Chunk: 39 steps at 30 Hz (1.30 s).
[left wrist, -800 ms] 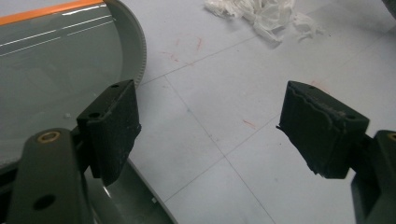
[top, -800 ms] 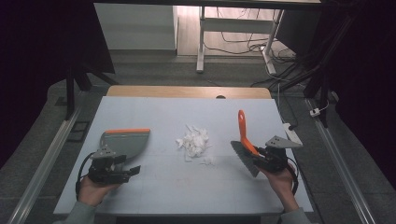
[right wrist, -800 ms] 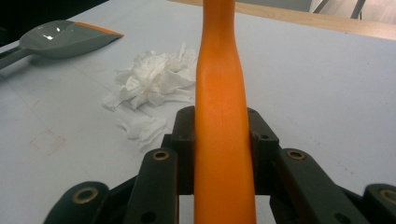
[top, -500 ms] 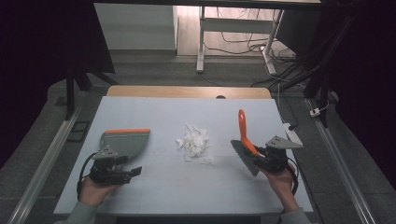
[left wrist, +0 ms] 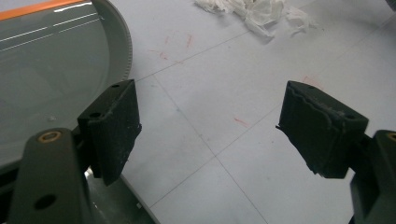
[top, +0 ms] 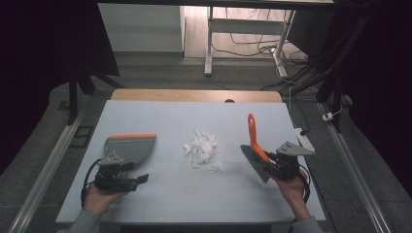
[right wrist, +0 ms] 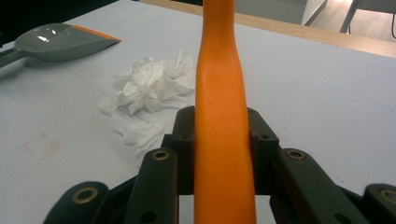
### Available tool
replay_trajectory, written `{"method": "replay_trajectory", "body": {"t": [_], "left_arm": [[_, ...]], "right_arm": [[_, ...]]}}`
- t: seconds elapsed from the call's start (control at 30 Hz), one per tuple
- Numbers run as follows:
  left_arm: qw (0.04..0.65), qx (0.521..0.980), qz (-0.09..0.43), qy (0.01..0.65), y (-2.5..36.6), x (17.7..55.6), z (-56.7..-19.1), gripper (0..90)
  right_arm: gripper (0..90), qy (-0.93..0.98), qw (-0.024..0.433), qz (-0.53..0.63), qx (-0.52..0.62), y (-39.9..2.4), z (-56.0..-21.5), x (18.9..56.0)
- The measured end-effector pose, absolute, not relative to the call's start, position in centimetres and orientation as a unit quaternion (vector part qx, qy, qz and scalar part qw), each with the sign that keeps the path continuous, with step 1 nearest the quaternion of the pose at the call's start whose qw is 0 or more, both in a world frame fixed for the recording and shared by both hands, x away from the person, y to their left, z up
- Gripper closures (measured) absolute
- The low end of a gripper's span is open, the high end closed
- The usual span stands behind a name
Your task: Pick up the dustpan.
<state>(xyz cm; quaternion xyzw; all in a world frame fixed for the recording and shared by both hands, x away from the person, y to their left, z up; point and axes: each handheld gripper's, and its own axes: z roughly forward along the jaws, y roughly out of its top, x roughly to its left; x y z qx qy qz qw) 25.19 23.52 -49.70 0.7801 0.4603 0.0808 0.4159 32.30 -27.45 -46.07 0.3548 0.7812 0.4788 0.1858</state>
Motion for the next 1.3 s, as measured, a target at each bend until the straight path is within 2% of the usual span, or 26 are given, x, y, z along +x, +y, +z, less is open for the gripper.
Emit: {"method": "replay_trajectory", "body": {"t": [0.53, 0.8, 0.97, 1.0, 1.3], "left_arm": [[0.407, 0.789, 0.096, 0.449, 23.4, 24.8, -48.6, 22.1], [0.391, 0.788, 0.104, 0.464, 23.1, 24.3, -47.1, 22.7], [0.376, 0.777, 0.110, 0.493, 22.9, 24.3, -46.5, 22.4], [0.375, 0.760, 0.111, 0.519, 23.1, 24.4, -46.8, 22.4], [0.336, 0.747, 0.117, 0.561, 24.2, 25.0, -47.8, 20.4]], "right_arm": [[69.4, 0.784, 0.191, 0.473, 0.354, -27.3, -46.2, 32.3], [69.4, 0.785, 0.191, 0.472, 0.354, -27.4, -46.2, 32.3], [69.4, 0.782, 0.187, 0.477, 0.356, -27.6, -46.2, 32.3], [69.4, 0.781, 0.186, 0.478, 0.357, -27.6, -46.2, 32.3], [69.4, 0.786, 0.191, 0.473, 0.349, -27.4, -46.2, 32.1]]}}
